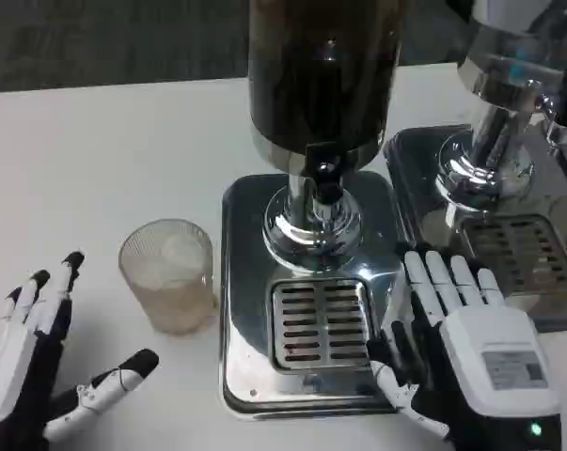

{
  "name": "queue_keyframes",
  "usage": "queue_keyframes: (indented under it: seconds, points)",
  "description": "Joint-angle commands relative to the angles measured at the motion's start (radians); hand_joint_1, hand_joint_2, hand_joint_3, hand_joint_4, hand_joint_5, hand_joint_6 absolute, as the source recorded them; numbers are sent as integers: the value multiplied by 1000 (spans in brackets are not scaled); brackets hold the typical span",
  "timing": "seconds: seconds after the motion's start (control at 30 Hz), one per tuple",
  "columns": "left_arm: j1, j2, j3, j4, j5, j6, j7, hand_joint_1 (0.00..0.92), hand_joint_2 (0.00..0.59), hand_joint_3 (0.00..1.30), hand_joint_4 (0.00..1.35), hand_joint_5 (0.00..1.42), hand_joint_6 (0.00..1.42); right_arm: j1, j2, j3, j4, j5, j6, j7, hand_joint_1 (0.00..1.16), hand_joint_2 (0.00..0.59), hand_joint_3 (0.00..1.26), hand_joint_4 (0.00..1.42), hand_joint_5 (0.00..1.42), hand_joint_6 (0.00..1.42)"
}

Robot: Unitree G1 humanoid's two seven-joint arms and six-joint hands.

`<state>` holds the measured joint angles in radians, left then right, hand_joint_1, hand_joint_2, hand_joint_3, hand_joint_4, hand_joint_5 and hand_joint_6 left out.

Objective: Grasp the cup under the faucet to collect the drink, then remove the cup.

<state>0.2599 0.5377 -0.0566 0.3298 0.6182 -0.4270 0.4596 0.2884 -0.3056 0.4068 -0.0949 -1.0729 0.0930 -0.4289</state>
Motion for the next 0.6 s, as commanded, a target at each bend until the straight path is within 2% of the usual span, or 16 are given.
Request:
queue_keyframes:
  seconds: [0.03,0.47,0.6]
  points:
    - [-10,-7,-3,12,-11,-9,-6,0,64,0,0,0,0,4,3,0,-14,4,7,9,287,432,0,0,0,0]
    - [-23,-17,-4,25,-24,-14,-3,0,59,0,0,0,0,1,6,-2,-11,7,9,9,287,432,0,0,0,0]
    - [-54,-31,-1,60,-69,-28,-25,0,22,0,0,0,0,4,9,-3,-13,7,12,8,287,432,0,0,0,0]
